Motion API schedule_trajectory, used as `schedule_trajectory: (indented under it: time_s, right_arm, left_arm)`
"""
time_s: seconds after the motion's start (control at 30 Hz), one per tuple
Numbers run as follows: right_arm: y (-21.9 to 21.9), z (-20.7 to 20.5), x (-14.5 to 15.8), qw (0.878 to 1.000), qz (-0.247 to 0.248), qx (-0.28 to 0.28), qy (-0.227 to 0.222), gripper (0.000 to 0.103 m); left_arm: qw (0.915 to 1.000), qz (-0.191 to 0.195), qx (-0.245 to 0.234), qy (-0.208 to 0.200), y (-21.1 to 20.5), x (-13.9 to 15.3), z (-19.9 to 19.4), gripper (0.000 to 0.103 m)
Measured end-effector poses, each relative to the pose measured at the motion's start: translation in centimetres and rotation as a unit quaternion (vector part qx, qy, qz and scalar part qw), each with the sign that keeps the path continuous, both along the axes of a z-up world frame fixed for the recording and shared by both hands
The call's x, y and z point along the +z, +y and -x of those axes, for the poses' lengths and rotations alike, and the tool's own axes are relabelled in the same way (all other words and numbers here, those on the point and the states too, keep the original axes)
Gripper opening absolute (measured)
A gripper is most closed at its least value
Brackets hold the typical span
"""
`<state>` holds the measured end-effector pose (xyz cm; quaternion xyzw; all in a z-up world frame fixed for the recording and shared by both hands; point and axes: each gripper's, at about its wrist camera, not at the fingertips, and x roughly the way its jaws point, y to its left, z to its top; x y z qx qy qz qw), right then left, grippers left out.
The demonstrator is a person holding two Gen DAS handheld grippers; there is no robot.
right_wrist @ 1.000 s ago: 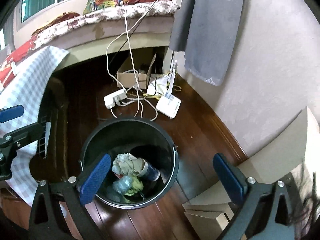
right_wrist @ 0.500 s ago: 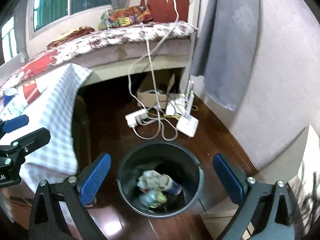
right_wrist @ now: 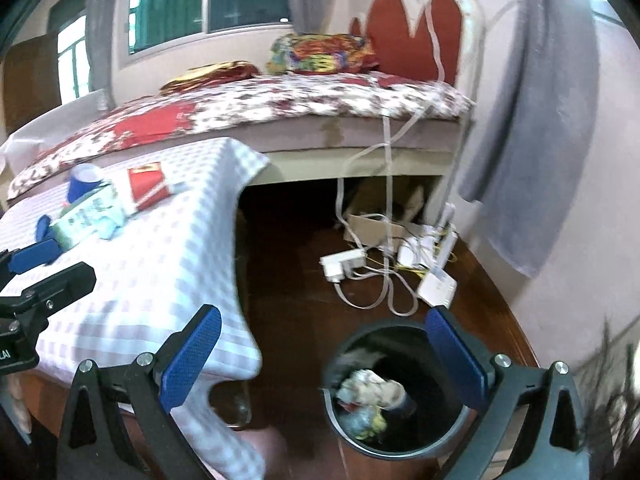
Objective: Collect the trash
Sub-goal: 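Move both tools back over the table toward the remaining trash, then grasp the blue cloth with the left tool while the right tool grasps the light-blue mask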
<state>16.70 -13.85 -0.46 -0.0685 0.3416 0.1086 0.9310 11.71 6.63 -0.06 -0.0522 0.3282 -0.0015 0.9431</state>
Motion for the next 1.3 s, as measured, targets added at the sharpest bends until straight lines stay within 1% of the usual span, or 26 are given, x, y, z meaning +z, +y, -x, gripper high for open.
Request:
schedule_trajectory:
  time_s: [0.23, 0.4, 0.63, 0.7, 0.77, 0.9, 1.13, 1.3]
  right_arm:
    - [5.9, -0.2, 1.1, 0.999, -0.003, 0.049, -0.008, 0.103]
    - [11.0, -0.6, 1.7, 0.996, -0.001, 0.088, -0.014, 0.103]
    - [17.2, -1.6, 1.5, 0.992, 0.006, 0.127, -0.010, 0.103]
    - [18.8, -2.2, 1.2, 0.991, 0.006, 0.137, -0.003, 0.098]
    - [20.1, -2.9, 0.8, 0.989, 0.006, 0.145, 0.005, 0.093]
    - [23.0, -3.9, -0.5, 0.986, 0.007, 0.164, 0.022, 0.086]
    - [26.9, -6.1, -2.7, 0.981, 0.003, 0.185, 0.054, 0.076]
    - [28.8, -8.2, -3.9, 0.979, 0.001, 0.186, 0.079, 0.056]
  left_arm:
    - [0.9974, 0.007, 0.072, -0.005, 6.9, -0.2, 2.5, 0.096]
    - [0.9922, 0.012, 0.124, 0.001, 12.3, -1.0, 3.6, 0.096]
    - [0.9859, 0.014, 0.167, 0.007, 17.5, -2.2, 3.6, 0.095]
    - [0.9843, 0.016, 0.176, 0.009, 18.6, -2.7, 3.4, 0.094]
    - [0.9835, 0.019, 0.179, 0.014, 19.7, -3.1, 3.3, 0.092]
    - [0.9819, 0.026, 0.186, 0.021, 21.0, -4.0, 2.6, 0.090]
    - [0.9815, 0.037, 0.185, 0.033, 22.9, -5.2, 0.6, 0.086]
    - [0.9808, 0.038, 0.185, 0.048, 24.3, -6.2, -1.1, 0.082]
